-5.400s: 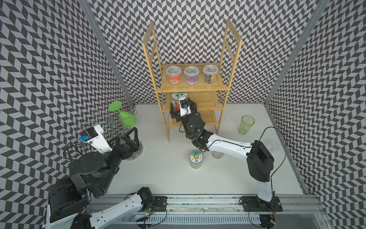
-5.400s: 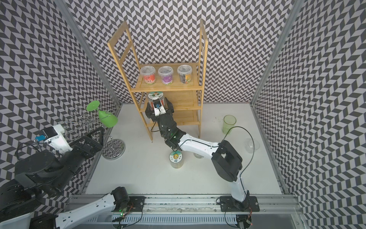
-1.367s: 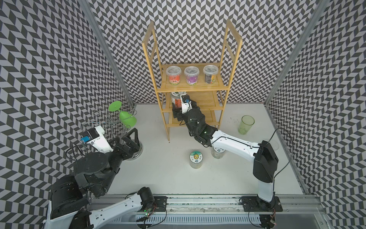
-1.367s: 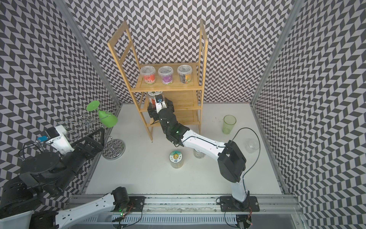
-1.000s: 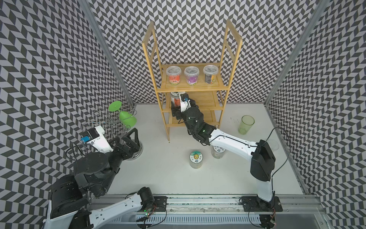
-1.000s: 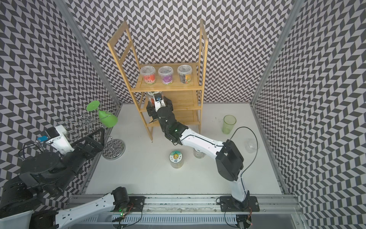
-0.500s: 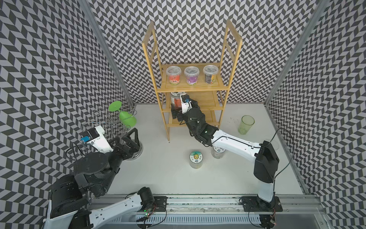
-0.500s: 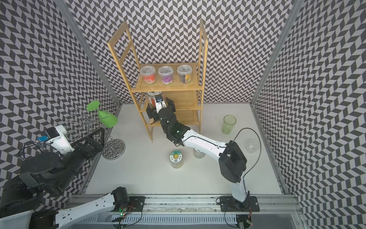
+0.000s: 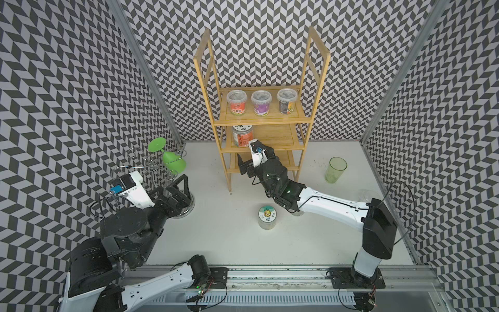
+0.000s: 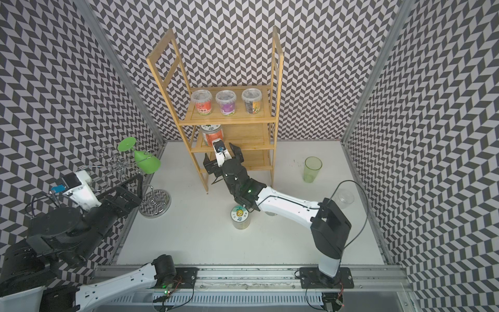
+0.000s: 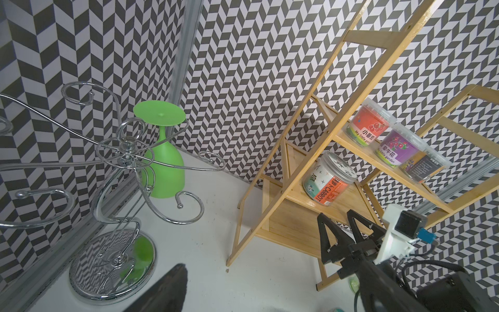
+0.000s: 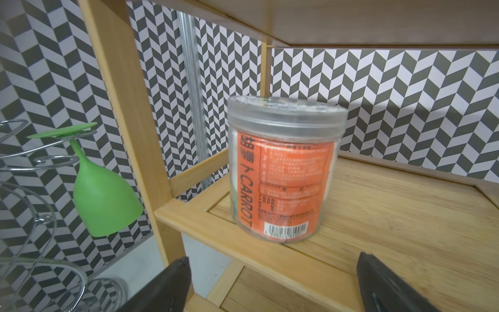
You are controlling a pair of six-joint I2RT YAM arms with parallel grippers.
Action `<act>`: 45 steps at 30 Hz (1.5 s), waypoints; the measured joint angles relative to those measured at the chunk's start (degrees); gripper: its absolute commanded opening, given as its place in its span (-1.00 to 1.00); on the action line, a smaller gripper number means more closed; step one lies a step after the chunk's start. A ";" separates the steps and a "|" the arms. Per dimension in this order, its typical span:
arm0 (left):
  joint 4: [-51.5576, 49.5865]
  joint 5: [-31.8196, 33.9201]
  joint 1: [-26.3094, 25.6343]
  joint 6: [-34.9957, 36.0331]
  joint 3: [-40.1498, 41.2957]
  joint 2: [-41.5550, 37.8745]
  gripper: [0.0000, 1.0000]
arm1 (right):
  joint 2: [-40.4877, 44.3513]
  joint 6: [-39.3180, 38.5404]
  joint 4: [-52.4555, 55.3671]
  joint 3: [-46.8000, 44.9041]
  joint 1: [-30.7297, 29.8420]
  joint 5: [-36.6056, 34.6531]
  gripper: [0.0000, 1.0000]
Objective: Place the seed container on the shelf
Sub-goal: Place the seed jar on the shelf, then pick up the seed jar at the center of the board.
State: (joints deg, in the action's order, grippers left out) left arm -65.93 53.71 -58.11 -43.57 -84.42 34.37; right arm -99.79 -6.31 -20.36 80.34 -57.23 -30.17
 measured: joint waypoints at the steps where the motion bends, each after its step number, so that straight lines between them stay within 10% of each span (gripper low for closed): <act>1: 0.00 0.00 0.00 0.02 0.00 0.02 0.99 | 1.20 -0.33 -0.28 -1.16 -0.26 -0.07 0.99; 13: -2.21 -2.40 0.00 3.76 -1.97 5.51 0.99 | 23.91 -2.10 0.26 -18.84 -5.35 -1.62 1.00; 26: -5.62 -18.78 0.00 6.56 1.22 16.02 0.91 | 47.41 8.09 17.77 -32.70 -12.37 -12.44 0.96; 45: 3.04 -43.17 0.00 14.36 10.91 34.56 0.97 | 58.18 25.03 41.20 -33.59 -12.92 -26.45 0.97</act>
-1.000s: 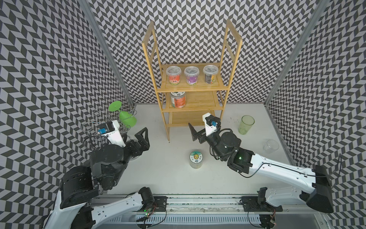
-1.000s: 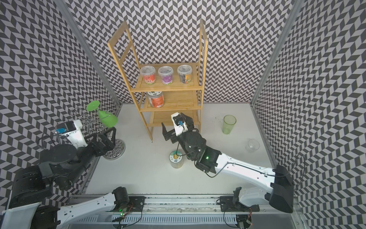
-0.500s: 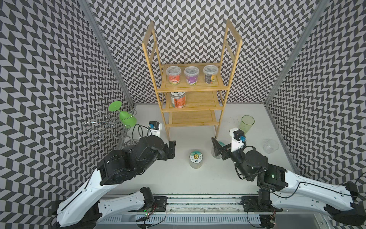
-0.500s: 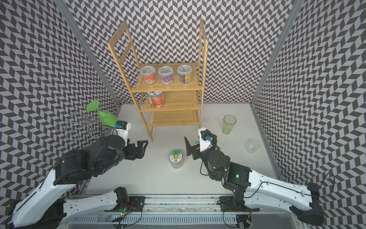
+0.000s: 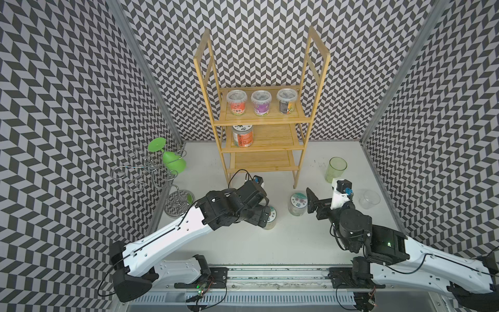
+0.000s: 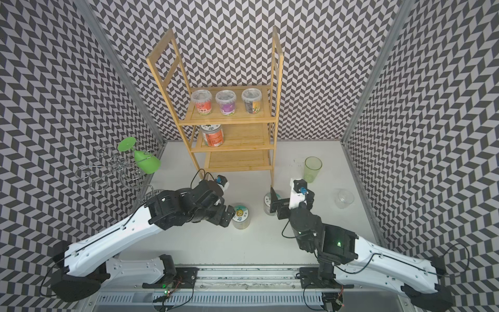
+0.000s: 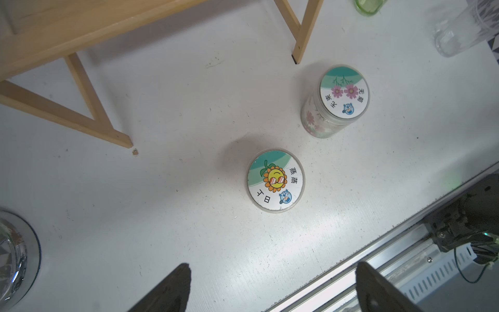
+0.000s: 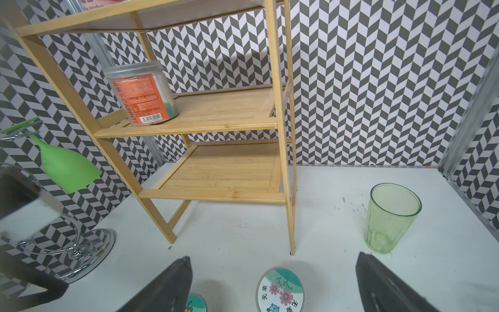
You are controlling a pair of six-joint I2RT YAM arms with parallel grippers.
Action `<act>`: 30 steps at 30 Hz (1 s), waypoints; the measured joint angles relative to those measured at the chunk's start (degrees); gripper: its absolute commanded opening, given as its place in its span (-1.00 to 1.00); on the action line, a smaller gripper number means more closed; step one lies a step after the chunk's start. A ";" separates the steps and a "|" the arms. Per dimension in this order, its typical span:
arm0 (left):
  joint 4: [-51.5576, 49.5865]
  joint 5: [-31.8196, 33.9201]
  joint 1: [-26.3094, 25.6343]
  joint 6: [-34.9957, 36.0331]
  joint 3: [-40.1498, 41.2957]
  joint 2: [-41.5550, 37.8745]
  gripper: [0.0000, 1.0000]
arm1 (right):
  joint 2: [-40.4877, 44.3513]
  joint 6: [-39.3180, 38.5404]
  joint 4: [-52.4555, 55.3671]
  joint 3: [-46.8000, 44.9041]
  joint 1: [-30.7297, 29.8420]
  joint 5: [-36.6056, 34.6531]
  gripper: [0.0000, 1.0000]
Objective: Place the seed container on the shelf
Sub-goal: Pick up the seed jar at the center of the board.
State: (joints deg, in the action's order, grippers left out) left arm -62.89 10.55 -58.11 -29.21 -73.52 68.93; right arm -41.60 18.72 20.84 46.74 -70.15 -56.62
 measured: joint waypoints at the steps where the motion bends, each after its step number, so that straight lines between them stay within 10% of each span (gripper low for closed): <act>1: 0.28 -0.74 0.00 0.42 -0.04 1.31 0.99 | 0.48 0.24 0.72 0.00 -0.02 -0.55 0.97; 30: -5.95 0.46 -1.27 2.12 -11.26 31.54 0.99 | 11.26 2.78 11.65 0.00 -0.17 -3.85 0.96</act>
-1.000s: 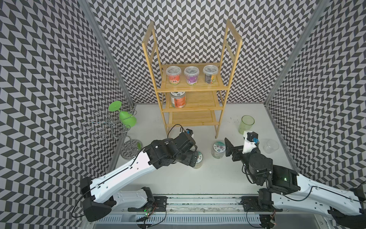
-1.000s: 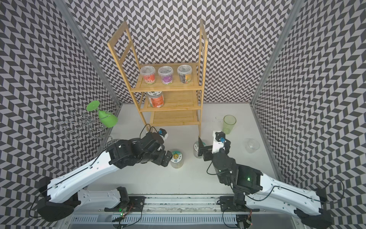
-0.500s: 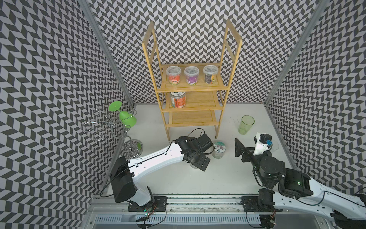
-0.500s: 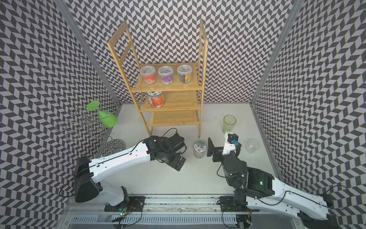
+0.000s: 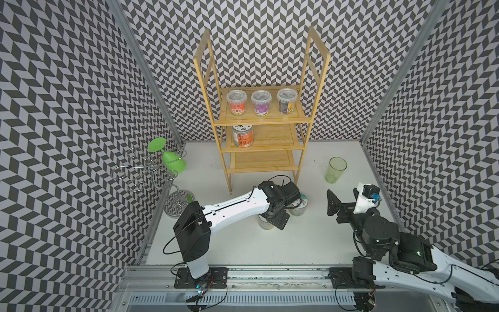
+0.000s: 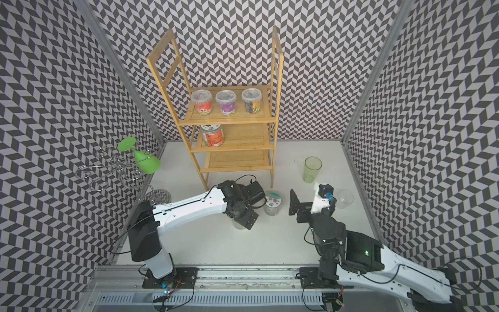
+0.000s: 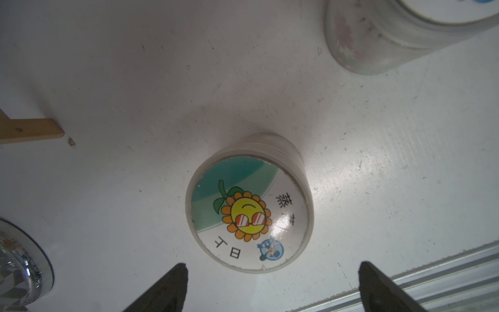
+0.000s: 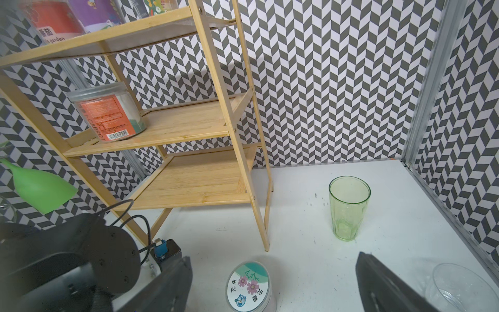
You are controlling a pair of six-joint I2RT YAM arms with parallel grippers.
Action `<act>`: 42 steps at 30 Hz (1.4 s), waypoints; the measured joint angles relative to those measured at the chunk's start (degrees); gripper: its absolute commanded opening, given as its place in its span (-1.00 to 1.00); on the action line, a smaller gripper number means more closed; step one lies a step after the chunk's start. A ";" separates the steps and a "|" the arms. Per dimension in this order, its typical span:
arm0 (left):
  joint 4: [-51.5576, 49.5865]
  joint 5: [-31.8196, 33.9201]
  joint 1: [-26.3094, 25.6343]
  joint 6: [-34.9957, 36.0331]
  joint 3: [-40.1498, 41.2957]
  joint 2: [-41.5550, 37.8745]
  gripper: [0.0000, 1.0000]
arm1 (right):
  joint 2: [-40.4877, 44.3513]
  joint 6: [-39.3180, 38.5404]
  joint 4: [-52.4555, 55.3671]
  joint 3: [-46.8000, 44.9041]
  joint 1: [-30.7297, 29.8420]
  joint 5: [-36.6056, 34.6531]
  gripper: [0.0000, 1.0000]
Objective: Place the seed container on the shelf
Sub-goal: Pick up the seed jar at the center of the board.
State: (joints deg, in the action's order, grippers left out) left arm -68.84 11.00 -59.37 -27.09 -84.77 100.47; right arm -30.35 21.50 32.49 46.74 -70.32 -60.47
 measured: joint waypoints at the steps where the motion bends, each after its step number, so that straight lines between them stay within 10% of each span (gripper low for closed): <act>1: -0.24 0.28 0.00 0.00 -0.28 0.39 0.99 | 0.22 0.00 0.15 0.00 0.00 -0.02 0.96; 42: 1.86 -6.82 6.71 7.34 0.35 6.05 0.86 | 1.99 -0.44 1.81 0.02 0.00 0.24 0.95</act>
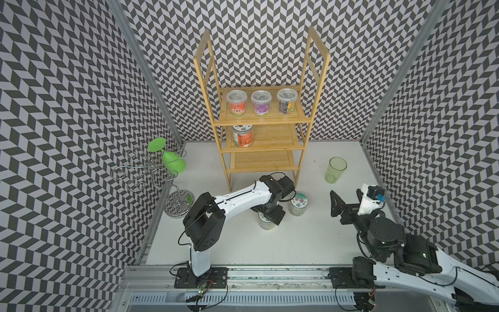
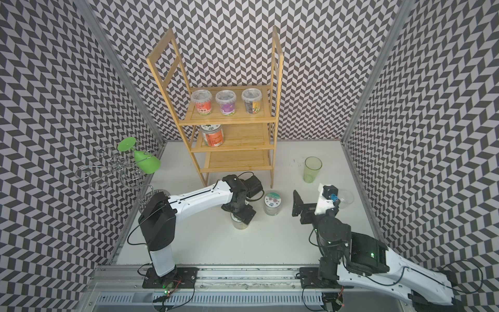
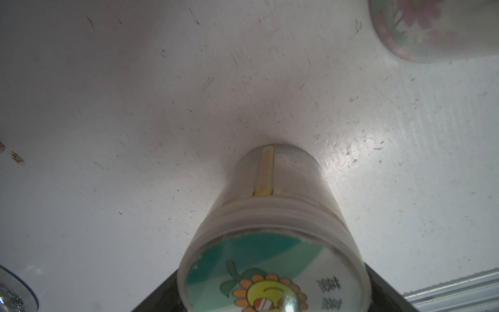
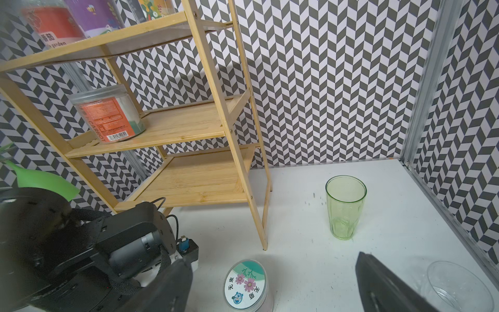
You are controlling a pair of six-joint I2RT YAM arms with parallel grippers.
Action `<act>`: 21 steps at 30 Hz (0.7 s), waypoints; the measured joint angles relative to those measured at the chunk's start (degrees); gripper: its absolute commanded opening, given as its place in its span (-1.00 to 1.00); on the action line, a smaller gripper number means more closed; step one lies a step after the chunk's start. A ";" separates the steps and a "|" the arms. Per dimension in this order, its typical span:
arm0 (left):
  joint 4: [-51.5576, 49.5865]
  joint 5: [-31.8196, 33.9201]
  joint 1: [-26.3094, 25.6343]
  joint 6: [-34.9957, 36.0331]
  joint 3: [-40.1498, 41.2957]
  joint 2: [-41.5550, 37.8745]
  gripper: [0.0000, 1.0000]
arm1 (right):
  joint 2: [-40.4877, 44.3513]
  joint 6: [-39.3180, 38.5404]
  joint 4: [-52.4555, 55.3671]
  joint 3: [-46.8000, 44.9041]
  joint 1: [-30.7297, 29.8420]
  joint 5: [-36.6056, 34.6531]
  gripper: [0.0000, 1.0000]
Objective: Place the seed container on the shelf
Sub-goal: Pick up the seed jar at the center of the board.
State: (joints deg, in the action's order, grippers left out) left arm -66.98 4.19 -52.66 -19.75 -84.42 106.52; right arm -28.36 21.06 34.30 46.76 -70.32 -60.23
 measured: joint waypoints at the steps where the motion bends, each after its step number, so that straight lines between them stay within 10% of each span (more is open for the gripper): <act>1: 0.20 -0.20 0.00 0.24 0.39 0.00 0.86 | -0.04 -0.02 0.00 0.00 0.00 0.00 0.96; 21: 1.18 -0.92 0.33 1.31 0.46 0.00 0.63 | -0.22 -0.04 -0.02 0.00 0.00 0.57 0.94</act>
State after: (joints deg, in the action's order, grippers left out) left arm -65.80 3.27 -52.34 -18.44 -83.96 106.52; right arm -28.58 21.02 34.28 46.76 -70.32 -59.66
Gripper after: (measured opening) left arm 0.870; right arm 0.970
